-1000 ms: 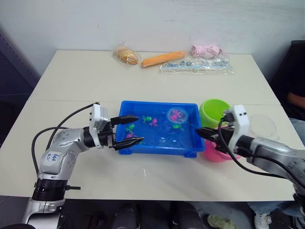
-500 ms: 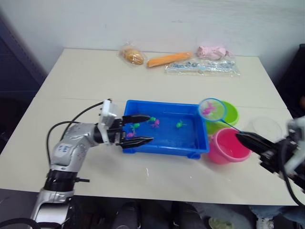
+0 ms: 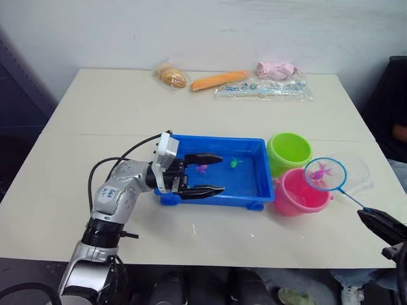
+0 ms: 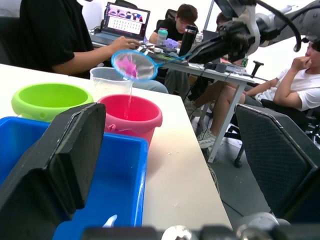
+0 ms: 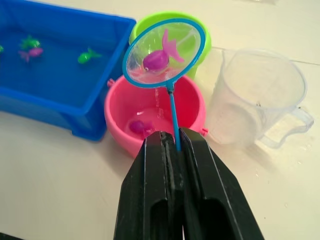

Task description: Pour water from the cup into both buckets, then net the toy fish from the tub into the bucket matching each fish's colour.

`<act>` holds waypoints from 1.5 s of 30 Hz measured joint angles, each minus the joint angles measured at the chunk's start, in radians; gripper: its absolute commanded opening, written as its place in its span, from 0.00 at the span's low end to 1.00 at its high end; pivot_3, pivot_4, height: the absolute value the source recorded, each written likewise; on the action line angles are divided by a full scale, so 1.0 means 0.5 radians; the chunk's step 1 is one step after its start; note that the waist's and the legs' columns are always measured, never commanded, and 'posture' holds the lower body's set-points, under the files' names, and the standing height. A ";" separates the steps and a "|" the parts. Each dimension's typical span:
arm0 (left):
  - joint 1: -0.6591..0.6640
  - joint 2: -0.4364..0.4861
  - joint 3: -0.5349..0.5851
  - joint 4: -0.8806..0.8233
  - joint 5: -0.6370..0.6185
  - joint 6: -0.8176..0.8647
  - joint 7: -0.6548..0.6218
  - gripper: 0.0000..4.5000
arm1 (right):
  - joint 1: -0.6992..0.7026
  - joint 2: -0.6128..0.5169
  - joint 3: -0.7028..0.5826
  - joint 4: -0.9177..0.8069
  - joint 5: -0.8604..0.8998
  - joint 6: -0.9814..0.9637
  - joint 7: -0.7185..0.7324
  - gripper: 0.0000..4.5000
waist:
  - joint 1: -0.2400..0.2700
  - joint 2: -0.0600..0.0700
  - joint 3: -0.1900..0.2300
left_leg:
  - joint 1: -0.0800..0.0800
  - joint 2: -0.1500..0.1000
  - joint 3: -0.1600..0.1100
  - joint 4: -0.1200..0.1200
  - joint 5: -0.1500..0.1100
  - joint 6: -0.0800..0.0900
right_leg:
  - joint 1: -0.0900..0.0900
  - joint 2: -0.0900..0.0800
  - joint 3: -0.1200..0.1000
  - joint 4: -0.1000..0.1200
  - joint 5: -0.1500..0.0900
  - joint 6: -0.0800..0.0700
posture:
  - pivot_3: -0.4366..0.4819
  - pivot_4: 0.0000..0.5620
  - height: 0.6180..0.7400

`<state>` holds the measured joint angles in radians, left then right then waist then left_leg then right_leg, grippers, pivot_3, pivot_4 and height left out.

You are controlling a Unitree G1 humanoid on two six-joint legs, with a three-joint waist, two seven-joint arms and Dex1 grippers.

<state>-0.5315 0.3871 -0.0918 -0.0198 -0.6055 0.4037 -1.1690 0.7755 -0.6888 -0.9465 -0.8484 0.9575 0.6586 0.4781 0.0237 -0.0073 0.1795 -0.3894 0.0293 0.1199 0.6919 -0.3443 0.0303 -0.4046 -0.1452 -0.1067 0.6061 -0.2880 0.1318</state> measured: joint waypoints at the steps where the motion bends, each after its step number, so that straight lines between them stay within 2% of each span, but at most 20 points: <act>1: 0.000 0.000 -0.004 -0.001 0.002 0.000 0.001 0.98 | 0.003 0.000 0.028 0.006 -0.042 -0.011 0.013 0.00 | 0.000 0.000 0.000 | 0.000 0.000 0.000 0.000 0.000 0.000 | 0.000 0.000 0.000 0.000 0.000 0.000 | 0.48 0.27 1.00; 6: 0.013 0.002 -0.009 -0.012 0.014 0.002 0.027 0.98 | -0.011 0.000 0.273 0.085 -0.531 -0.223 0.093 0.00 | 0.002 0.000 0.000 | 0.000 -0.001 0.000 0.001 0.000 0.000 | 0.000 0.000 0.000 0.001 0.000 0.000 | 0.48 0.27 1.00; 11: 0.021 0.017 -0.007 -0.014 0.018 0.003 0.040 0.98 | -0.045 0.048 0.362 0.145 -0.849 -0.424 0.133 0.00 | 0.005 0.000 0.000 | 0.000 -0.001 0.000 0.002 0.000 0.000 | 0.001 0.000 -0.001 0.001 0.000 0.000 | 0.48 0.27 1.00; 20: 0.023 0.009 -0.009 -0.014 0.018 0.008 0.047 0.98 | -0.044 0.114 0.467 0.408 -1.566 -1.239 0.259 0.00 | 0.001 0.001 0.000 | 0.002 -0.003 0.001 0.003 0.001 -0.001 | 0.002 0.000 0.000 0.003 0.000 0.000 | 0.48 0.27 1.00; 22: 0.023 0.008 -0.009 -0.014 0.018 0.008 0.046 0.98 | -0.097 0.124 0.471 0.510 -1.805 -1.529 0.229 0.00 | -0.001 0.001 0.000 | 0.004 -0.002 0.001 0.003 0.001 -0.002 | 0.004 0.000 0.000 0.003 0.000 0.000 | 0.48 0.27 1.00; 28: 0.023 0.005 -0.009 -0.014 0.018 0.008 0.045 0.98 | -0.168 0.124 0.488 0.701 -2.251 -2.069 0.104 0.00 | -0.001 0.001 0.000 | 0.007 -0.002 0.000 0.003 0.002 -0.004 | 0.007 0.001 -0.001 0.003 0.000 0.000 | 0.48 0.27 1.00; 34: 0.035 0.019 0.012 -0.015 0.018 0.008 0.047 0.98 | -0.177 0.149 0.488 0.890 -2.502 -2.377 -0.048 0.00 | -0.006 0.001 0.000 | 0.009 0.000 0.000 0.003 0.002 -0.004 | 0.010 0.001 0.000 0.002 0.000 0.000 | 0.48 0.27 1.00; 37: 0.053 0.040 0.023 -0.015 0.018 0.008 0.044 0.98 | -0.197 0.156 0.488 0.898 -2.457 -2.423 -0.072 0.00 | -0.008 0.001 0.000 | 0.011 0.001 0.000 0.003 0.003 -0.005 | 0.011 0.001 0.000 0.003 -0.001 -0.002 | 0.48 0.27 1.00; 39: 0.059 0.068 0.037 -0.015 0.018 0.006 0.039 0.98 | -0.219 0.197 0.497 0.871 -2.237 -2.321 -0.047 0.00 | -0.008 0.001 0.000 | 0.012 0.002 -0.001 0.003 0.003 -0.005 | 0.012 0.001 -0.001 0.004 -0.001 -0.002 | 0.48 0.27 1.00; 43: 0.077 0.197 0.149 -0.006 0.011 0.003 0.016 0.98 | -0.245 0.211 0.585 0.583 -1.369 -1.799 0.055 0.00 | -0.024 0.002 0.000 | 0.015 0.003 -0.004 0.003 0.003 -0.005 | 0.015 -0.002 -0.002 0.010 -0.004 -0.008 | 0.48 0.27 1.00; 45: 0.080 0.346 0.221 0.066 -0.002 0.027 -0.039 0.98 | -0.209 0.040 0.624 0.377 -0.732 -1.372 0.077 0.00 | -0.036 0.003 0.000 | 0.021 0.004 -0.005 0.002 0.002 -0.003 | 0.019 -0.004 -0.002 0.011 -0.005 -0.010 | 0.48 0.27 1.00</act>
<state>-0.4916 0.5600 0.0188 0.0131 -0.6064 0.4170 -1.1884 0.6712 -0.6687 -0.6344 -0.6599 0.5912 -0.0275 0.5164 0.0055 -0.0060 0.1794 -0.3791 0.0311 0.1176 0.6930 -0.3433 0.0286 -0.3954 -0.1470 -0.1074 0.6117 -0.2907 0.1268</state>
